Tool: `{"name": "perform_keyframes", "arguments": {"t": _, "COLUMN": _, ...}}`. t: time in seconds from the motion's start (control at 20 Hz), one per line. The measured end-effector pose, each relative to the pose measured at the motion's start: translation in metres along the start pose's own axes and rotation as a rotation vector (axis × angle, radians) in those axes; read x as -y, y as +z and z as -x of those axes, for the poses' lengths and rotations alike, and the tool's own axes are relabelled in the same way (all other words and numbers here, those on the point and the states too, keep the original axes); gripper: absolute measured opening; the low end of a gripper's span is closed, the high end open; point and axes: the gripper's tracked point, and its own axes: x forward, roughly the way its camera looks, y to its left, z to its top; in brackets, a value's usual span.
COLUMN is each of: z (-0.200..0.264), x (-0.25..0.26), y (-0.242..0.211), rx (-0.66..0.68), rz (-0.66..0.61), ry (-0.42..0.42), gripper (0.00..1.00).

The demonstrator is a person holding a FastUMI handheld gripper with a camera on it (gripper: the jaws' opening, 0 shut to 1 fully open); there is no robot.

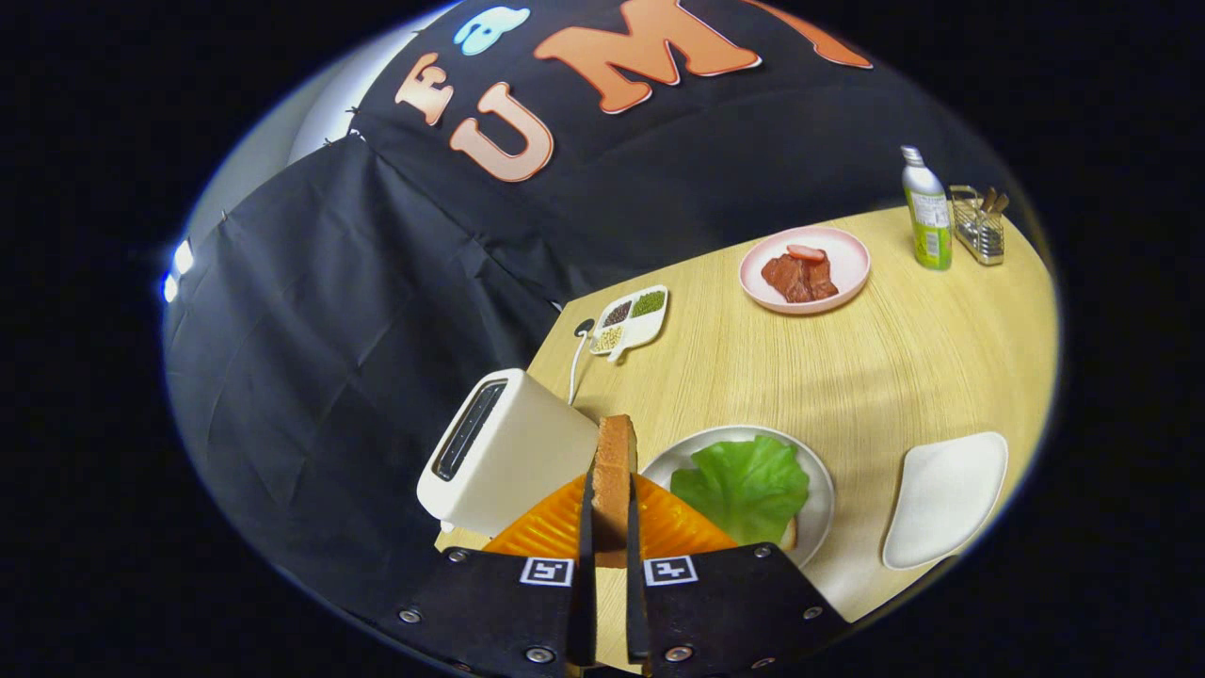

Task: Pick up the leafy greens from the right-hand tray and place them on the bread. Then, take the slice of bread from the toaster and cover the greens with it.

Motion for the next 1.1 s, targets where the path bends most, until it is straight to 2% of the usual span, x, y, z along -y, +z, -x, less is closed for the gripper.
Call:
{"name": "perform_keyframes", "arguments": {"t": 0.4, "z": -0.014, "x": 0.05, "y": -0.027, "rx": -0.022, "rz": -0.075, "ry": 0.031, "gripper": 0.13}}
{"name": "perform_keyframes", "arguments": {"t": 0.8, "z": -0.022, "x": 0.085, "y": -0.034, "rx": -0.029, "rz": -0.03, "ry": -0.041, "gripper": 0.14}}
{"name": "perform_keyframes", "arguments": {"t": 0.95, "z": -0.02, "x": 0.095, "y": -0.029, "rx": 0.002, "rz": 0.012, "ry": -0.093, "gripper": 0.28}}
{"name": "perform_keyframes", "arguments": {"t": 1.1, "z": -0.014, "x": 0.102, "y": -0.02, "rx": 0.052, "rz": 0.082, "ry": -0.15, "gripper": 0.37}}
